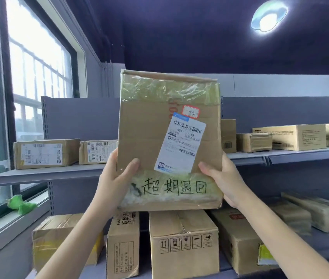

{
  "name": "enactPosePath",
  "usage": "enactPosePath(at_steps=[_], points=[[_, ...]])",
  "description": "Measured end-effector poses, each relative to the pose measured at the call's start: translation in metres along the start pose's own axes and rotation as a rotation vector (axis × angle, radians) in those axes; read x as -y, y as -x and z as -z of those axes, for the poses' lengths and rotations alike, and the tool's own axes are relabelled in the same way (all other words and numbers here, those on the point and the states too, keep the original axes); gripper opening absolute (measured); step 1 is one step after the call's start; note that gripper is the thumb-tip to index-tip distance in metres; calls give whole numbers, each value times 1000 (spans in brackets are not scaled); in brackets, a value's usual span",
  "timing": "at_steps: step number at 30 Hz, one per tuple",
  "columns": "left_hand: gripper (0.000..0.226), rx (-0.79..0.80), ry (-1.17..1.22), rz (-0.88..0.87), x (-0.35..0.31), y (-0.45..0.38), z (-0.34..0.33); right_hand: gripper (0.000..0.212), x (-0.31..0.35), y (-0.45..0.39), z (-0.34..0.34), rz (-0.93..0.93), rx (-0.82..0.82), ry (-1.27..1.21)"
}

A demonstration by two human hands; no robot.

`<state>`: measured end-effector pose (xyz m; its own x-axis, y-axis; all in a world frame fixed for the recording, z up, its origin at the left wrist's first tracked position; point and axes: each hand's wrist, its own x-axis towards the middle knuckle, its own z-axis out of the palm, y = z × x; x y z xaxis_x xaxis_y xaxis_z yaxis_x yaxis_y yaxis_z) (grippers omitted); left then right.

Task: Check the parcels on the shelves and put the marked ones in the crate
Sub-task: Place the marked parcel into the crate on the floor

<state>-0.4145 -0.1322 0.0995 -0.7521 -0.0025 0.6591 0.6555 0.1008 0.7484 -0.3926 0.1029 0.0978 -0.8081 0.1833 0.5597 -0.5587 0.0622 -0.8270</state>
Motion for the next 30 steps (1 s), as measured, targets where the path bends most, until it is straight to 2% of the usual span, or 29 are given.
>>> enactPosePath(at_steps=[3, 6, 12, 16, 21, 30], points=[[36, -19, 10, -70, 1, 18, 12, 36, 7, 25, -10, 71, -17, 26], [36, -4, 34, -60, 7, 36, 20, 36, 6, 47, -15, 70, -23, 46], [29, 46, 0, 52, 19, 70, 27, 35, -9, 91, -17, -14, -57, 80], [29, 15, 34, 117, 13, 95, 28, 32, -8, 113, -12, -66, -89, 107], [24, -14, 86, 150, -2, 114, 21, 39, 2, 125, -5, -103, -72, 112], [26, -12, 172, 238, 10, 167, 6, 29, -12, 170, 17, -207, -46, 64]])
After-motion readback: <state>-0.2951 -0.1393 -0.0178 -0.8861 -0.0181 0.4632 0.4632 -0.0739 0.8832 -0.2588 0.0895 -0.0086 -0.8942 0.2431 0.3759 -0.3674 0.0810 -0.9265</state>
